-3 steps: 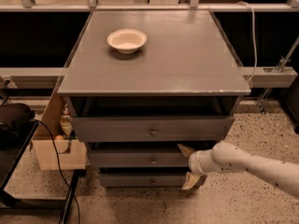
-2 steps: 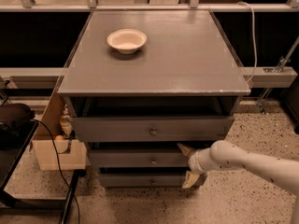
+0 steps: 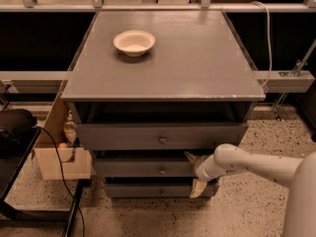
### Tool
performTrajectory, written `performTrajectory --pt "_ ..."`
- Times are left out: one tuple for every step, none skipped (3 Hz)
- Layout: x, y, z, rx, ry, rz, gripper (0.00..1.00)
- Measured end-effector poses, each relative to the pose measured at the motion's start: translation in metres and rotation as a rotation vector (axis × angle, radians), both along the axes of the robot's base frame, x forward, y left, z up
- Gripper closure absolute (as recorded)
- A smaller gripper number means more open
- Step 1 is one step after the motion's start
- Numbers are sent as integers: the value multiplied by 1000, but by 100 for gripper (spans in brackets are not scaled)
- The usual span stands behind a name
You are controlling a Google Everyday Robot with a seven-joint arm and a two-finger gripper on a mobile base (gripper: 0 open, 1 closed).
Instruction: Open middle drawer
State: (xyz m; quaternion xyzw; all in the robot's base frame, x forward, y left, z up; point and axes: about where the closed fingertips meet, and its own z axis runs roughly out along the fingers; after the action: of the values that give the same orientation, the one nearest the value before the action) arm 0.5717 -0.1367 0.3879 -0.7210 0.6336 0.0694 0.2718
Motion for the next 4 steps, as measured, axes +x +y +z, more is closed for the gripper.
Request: performTrajectory --pt "-2 0 -6 -37 69 -15 0" --pt "-5 -2 -9 -55 129 -32 0" --pt "-5 -2 -7 -55 131 -33 0" --pt "-14 -4 -6 -57 192 -44 0"
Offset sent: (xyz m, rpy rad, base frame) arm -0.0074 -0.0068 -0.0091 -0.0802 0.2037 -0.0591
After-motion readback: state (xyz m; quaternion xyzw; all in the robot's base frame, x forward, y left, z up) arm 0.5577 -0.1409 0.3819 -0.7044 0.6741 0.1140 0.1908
